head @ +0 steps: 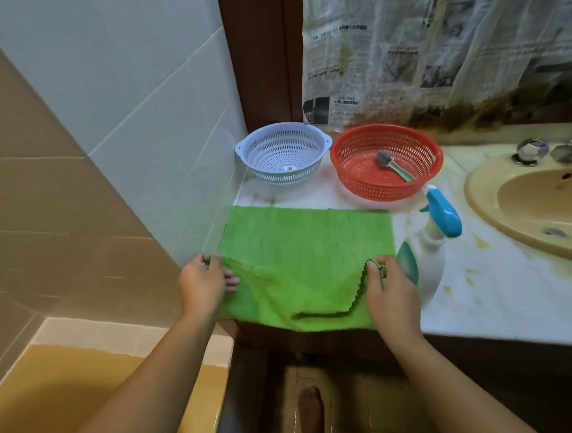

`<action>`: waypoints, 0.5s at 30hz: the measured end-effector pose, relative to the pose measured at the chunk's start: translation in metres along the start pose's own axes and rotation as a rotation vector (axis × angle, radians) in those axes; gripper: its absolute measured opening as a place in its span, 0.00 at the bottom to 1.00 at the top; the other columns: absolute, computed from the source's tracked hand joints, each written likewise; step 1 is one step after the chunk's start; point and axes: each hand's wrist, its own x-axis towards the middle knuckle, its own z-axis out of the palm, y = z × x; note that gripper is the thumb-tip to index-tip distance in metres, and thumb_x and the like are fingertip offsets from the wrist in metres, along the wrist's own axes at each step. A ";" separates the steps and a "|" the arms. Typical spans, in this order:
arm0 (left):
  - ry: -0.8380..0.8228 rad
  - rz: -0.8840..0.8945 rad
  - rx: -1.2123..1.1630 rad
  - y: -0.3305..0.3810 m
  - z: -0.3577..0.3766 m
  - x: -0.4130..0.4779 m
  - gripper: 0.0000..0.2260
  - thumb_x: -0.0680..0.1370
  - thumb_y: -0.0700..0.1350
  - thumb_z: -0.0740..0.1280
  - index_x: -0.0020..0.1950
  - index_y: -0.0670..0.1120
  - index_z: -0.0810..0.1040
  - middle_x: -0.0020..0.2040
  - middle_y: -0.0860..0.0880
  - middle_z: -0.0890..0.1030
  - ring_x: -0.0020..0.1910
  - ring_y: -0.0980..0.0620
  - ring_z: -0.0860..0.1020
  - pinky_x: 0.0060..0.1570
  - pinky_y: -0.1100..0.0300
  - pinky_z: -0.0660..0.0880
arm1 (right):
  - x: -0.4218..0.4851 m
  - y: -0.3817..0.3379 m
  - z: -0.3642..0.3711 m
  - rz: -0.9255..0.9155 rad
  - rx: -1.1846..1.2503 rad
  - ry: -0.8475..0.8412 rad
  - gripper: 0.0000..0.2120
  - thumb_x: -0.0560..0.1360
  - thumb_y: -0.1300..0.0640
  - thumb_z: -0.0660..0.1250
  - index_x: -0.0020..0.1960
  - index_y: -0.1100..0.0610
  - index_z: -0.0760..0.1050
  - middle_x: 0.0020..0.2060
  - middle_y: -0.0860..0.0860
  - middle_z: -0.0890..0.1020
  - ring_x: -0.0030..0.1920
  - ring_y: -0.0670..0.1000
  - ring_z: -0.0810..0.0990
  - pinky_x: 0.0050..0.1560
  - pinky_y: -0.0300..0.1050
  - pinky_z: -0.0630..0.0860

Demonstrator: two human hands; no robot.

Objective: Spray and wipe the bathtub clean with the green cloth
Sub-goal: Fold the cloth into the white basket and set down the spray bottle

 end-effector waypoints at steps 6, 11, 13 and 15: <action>0.044 -0.117 -0.138 0.004 0.067 0.080 0.01 0.87 0.41 0.59 0.56 0.46 0.69 0.41 0.42 0.81 0.37 0.44 0.83 0.34 0.53 0.81 | 0.072 -0.007 0.051 0.092 -0.063 0.104 0.11 0.84 0.51 0.61 0.60 0.55 0.76 0.50 0.56 0.84 0.51 0.61 0.81 0.46 0.52 0.73; 0.080 -0.115 -0.101 0.002 0.103 0.138 0.06 0.86 0.38 0.58 0.50 0.44 0.71 0.44 0.39 0.81 0.37 0.43 0.83 0.25 0.57 0.79 | 0.139 -0.004 0.076 0.215 -0.081 0.213 0.10 0.84 0.53 0.60 0.57 0.58 0.75 0.45 0.62 0.82 0.49 0.66 0.79 0.43 0.56 0.74; 0.073 -0.134 -0.095 0.005 0.115 0.155 0.07 0.86 0.38 0.58 0.48 0.45 0.71 0.44 0.39 0.80 0.36 0.44 0.82 0.22 0.58 0.78 | 0.158 -0.004 0.081 0.285 -0.118 0.259 0.10 0.84 0.54 0.60 0.58 0.60 0.75 0.46 0.65 0.80 0.50 0.67 0.78 0.45 0.57 0.72; 0.085 -0.145 -0.073 0.008 0.125 0.168 0.09 0.85 0.38 0.58 0.46 0.46 0.71 0.45 0.40 0.80 0.36 0.45 0.81 0.22 0.59 0.77 | 0.173 -0.001 0.085 0.350 -0.185 0.280 0.11 0.85 0.54 0.59 0.59 0.61 0.74 0.48 0.64 0.80 0.53 0.67 0.76 0.51 0.59 0.71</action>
